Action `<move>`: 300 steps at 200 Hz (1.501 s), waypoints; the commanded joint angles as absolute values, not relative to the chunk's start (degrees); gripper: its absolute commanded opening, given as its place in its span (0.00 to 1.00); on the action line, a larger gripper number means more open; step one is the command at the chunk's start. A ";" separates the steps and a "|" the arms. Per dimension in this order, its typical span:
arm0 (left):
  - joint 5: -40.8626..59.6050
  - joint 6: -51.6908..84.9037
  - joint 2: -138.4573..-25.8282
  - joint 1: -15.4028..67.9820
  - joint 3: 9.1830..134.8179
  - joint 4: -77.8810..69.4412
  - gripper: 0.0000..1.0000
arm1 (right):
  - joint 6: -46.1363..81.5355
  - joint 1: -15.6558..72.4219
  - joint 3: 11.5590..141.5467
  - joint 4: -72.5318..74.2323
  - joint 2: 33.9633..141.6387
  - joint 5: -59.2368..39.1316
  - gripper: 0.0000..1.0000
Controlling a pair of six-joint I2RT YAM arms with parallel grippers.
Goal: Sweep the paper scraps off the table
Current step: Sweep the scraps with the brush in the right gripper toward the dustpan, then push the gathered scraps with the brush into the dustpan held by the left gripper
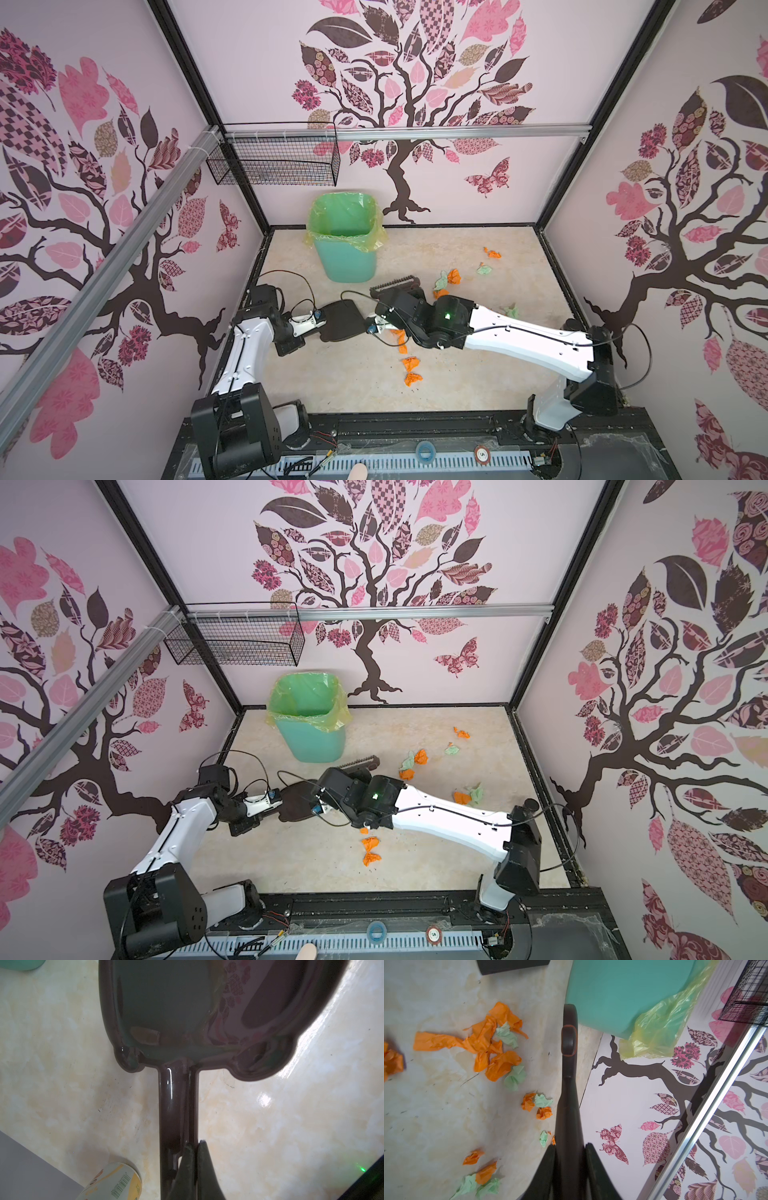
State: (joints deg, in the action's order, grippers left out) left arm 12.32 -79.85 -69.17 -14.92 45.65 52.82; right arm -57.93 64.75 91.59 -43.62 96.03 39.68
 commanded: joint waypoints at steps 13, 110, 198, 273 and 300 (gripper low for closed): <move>12.77 -81.57 -67.45 -15.21 44.77 53.63 0.00 | -62.44 59.35 94.53 -36.75 103.04 33.71 0.00; 14.81 -81.87 -68.21 -15.21 45.36 53.85 0.00 | -53.85 62.88 80.60 -40.75 97.99 31.23 0.00; 14.95 -85.79 -65.69 -15.20 44.90 54.77 0.00 | -44.65 68.47 80.56 -43.98 88.12 40.50 0.00; 14.52 -100.98 -61.08 -14.88 42.71 51.50 0.00 | -2.67 60.90 126.32 -78.00 99.87 35.92 0.00; 12.58 -101.80 -61.90 -12.04 43.06 49.93 0.00 | 8.37 60.52 124.98 -84.89 98.26 29.27 0.00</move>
